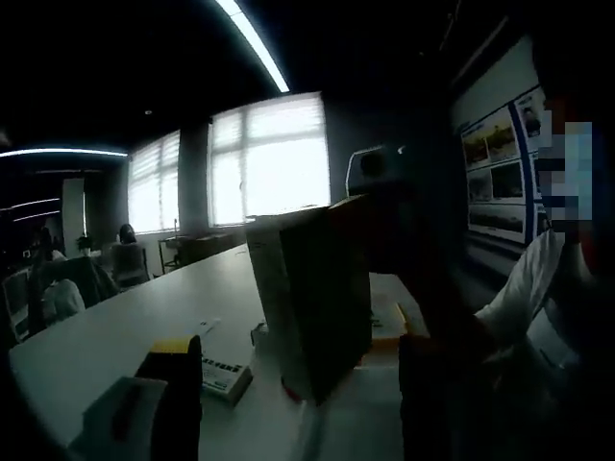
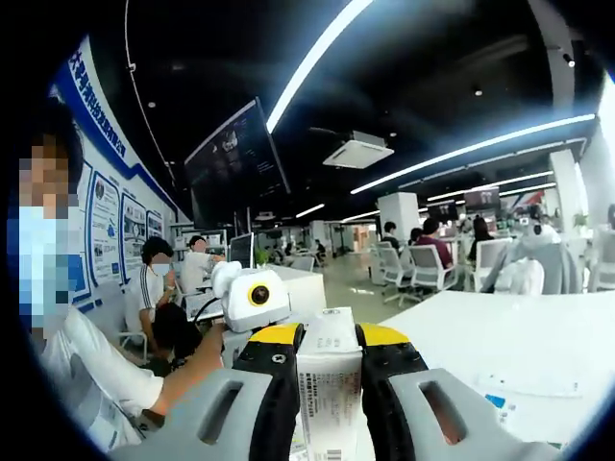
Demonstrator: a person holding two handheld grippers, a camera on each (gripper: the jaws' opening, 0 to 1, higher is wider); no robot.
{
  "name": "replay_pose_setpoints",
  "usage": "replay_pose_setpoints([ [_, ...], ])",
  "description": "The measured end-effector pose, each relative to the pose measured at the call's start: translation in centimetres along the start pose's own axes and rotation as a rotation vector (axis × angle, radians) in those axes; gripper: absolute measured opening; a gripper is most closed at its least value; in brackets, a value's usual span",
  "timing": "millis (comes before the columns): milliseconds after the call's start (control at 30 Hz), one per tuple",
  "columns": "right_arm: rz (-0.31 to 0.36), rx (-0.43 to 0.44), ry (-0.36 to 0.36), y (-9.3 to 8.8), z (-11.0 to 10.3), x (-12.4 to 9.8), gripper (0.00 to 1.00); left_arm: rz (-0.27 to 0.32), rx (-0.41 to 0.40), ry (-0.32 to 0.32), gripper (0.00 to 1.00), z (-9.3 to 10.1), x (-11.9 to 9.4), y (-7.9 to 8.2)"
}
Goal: Arrange the small medicine boxes into an aligned row inside the storage area until every box is upright, visible, and separated from the surrounding clutter.
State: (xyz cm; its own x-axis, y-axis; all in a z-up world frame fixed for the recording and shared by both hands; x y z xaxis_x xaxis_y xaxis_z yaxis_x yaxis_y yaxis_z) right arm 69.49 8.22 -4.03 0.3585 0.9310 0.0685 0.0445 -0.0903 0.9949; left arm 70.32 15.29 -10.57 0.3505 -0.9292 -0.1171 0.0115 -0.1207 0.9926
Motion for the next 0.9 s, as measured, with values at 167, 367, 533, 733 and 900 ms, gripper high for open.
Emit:
replay_pose_setpoints([
  [167, 0.047, 0.026, 0.057, 0.7, -0.6, -0.1, 0.2, 0.034, -0.056, -0.063, 0.73, 0.5, 0.2, 0.0],
  [367, 0.094, 0.055, 0.105, 1.4, -1.0, -0.4, 0.2, 0.044, -0.039, -0.116, 0.56, 1.3, 0.5, 0.0],
  [533, 0.115, 0.061, 0.1, 1.7, -0.6, -0.8, 0.2, 0.076, -0.027, -0.147, 0.3, 1.9, 0.3, 0.3],
  [733, 0.179, 0.107, 0.143, 2.4, -0.2, -1.2, 0.21, 0.096, -0.048, -0.136, 0.25, 2.3, 0.0, 1.1],
  [900, 0.204, 0.106, 0.153, 2.6, -0.3, -1.3, 0.23, 0.105, -0.052, -0.135, 0.22, 2.3, -0.1, 1.5],
])
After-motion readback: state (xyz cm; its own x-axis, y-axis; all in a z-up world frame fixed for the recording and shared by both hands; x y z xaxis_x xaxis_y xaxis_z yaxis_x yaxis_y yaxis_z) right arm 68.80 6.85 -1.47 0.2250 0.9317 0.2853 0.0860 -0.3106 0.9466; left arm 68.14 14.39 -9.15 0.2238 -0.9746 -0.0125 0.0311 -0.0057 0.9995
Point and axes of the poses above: the point that each gripper's makers call its tool centre point, and the gripper's own axes: x roughly forward along the fingers, z roughly to its right, y roughly out of its top, the point moved 4 cm from there along -x, roughly backward along the fingers, and after that the axes turned 9 degrees about y, right-handed, at the moved point
